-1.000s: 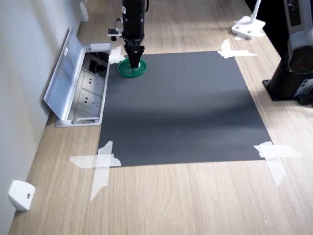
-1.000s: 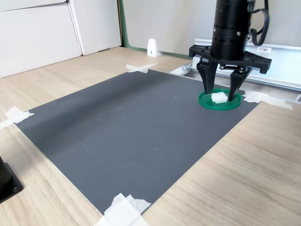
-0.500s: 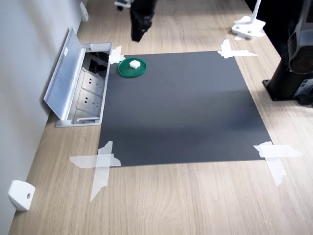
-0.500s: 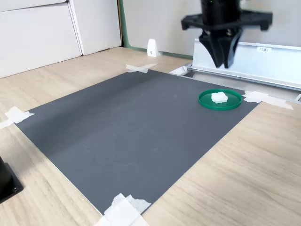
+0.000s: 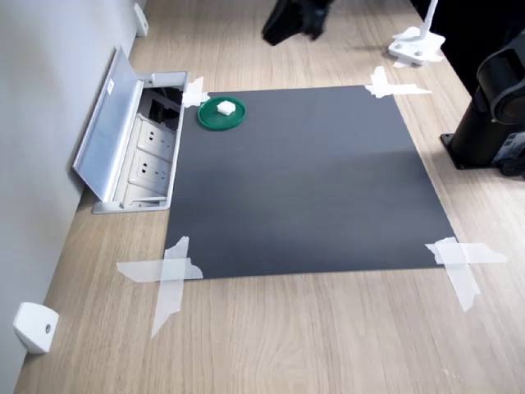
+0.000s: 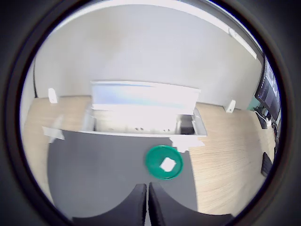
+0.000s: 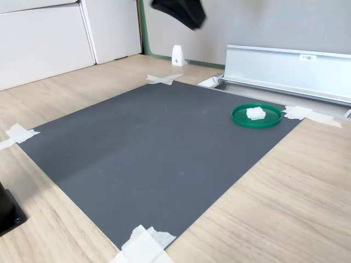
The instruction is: Grasp a white terminal and put it on the green lid.
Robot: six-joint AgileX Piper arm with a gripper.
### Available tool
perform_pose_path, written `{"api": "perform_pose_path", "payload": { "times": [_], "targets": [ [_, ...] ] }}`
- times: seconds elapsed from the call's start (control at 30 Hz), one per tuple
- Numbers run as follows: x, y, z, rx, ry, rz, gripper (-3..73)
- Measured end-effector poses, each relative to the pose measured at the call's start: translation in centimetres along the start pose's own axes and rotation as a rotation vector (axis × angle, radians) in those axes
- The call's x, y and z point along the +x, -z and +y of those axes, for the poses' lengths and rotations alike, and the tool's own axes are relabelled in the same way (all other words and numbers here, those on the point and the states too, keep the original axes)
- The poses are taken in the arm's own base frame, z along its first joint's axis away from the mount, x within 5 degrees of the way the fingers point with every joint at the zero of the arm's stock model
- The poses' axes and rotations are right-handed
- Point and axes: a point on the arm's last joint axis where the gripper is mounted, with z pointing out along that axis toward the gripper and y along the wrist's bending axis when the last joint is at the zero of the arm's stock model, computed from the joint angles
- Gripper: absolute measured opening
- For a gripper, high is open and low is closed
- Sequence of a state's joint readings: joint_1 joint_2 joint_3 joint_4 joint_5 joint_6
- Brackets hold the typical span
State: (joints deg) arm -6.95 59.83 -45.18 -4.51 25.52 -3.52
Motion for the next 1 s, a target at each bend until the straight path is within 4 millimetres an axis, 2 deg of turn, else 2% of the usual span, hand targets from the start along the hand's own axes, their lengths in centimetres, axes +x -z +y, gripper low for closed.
{"api": "perform_pose_path", "payload": {
  "times": [0.1, 0.2, 0.33, 0.5, 0.67, 1.0],
  "targets": [
    [1.9, 2.6, 0.9, -0.039, -0.003, -0.063, -0.5],
    [4.9, 4.4, 1.7, -0.074, 0.01, -0.106, -0.5],
    [8.9, 6.1, 2.2, -0.091, -0.007, -0.16, -0.5],
    [13.7, 6.8, 2.7, -0.1, -0.031, -0.214, -0.5],
    [15.4, 7.3, 2.9, -0.102, -0.063, -0.328, -0.5],
    [17.7, 7.4, 3.1, -0.095, -0.039, -0.327, -0.7]
  ]
}}
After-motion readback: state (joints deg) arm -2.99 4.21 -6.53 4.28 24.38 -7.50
